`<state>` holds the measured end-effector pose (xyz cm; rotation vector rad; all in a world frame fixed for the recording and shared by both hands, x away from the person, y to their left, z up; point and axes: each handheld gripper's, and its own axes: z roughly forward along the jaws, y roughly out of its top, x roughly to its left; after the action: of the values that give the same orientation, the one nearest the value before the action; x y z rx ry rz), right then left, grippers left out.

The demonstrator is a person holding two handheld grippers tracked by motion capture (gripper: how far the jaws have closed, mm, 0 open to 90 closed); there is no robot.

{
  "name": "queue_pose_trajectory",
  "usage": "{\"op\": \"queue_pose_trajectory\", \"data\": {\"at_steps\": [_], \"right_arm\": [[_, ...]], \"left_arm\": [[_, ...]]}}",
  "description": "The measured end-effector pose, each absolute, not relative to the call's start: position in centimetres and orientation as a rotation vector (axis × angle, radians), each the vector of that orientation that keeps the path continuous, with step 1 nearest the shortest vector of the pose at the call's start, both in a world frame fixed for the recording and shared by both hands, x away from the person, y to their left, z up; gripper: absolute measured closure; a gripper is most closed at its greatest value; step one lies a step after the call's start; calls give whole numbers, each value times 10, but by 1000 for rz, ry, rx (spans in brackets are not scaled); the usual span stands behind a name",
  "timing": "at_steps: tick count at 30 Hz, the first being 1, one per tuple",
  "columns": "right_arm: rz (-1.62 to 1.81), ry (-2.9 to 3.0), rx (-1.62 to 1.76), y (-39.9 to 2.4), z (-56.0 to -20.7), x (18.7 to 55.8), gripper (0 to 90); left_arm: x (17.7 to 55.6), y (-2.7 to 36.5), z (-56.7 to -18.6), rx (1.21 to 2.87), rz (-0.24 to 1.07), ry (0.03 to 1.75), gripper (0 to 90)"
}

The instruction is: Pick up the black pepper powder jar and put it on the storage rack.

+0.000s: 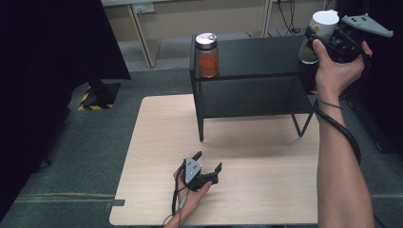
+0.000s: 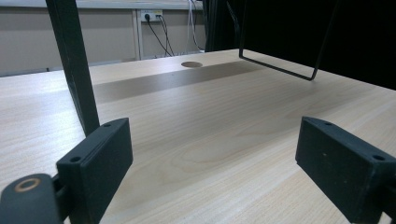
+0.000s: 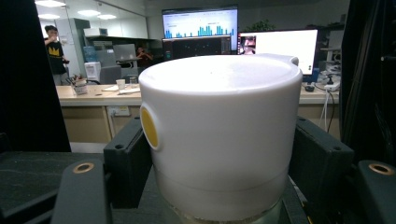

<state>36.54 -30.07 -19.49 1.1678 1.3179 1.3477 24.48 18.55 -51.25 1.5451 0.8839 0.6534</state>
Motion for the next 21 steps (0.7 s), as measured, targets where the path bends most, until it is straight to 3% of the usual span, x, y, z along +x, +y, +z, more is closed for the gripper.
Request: {"op": "queue_pose_trajectory", "data": {"at_steps": [21], "right_arm": [[1355, 1297, 1154, -297, -202, 368, 274]], "left_arm": [[245, 185, -513, 1549, 659, 878, 106]]}}
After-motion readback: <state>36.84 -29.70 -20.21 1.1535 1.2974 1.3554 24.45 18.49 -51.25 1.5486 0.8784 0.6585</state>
